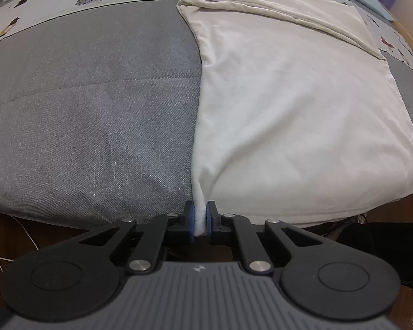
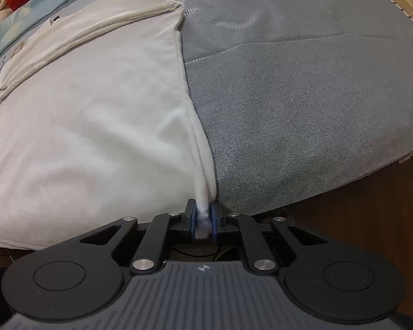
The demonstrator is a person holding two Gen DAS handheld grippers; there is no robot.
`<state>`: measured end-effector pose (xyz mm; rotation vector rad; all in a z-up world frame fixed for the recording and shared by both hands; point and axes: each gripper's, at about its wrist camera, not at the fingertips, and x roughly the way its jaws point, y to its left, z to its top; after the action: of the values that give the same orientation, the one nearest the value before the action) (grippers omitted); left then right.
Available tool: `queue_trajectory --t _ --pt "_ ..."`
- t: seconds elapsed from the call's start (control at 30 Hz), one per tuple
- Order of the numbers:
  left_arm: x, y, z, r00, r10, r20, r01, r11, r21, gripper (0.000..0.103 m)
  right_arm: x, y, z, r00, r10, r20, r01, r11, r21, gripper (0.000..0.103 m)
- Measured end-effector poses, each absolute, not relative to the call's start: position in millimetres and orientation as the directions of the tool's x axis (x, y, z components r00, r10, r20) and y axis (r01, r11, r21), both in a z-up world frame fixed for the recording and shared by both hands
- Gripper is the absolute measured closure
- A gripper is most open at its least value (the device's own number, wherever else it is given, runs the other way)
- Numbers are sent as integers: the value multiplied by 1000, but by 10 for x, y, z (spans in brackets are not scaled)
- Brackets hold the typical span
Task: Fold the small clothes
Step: 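Grasp the shirt hem with the left gripper while the right gripper grasps the hem beside it, then lift the hem with both grippers and fold it up toward the collar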
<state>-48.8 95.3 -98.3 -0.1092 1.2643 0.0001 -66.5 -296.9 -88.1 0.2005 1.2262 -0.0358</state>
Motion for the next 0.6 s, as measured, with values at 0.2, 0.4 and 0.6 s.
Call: queue_trajectory --t 0.2,0.4,0.6 --pt "-533 940 -807 354 -72 -933 -18 996 -84 97 -712 -2984 -677 408 84 -909 131 980 150 96" --pt "-576 974 -287 466 -118 -877 50 993 -107 98 -672 -3104 -124 535 133 -834 98 971 218 97" --pt "-829 1070 297 577 -162 -801 145 985 -94 98 -812 -3215 431 640 170 -749 41 966 254 97"
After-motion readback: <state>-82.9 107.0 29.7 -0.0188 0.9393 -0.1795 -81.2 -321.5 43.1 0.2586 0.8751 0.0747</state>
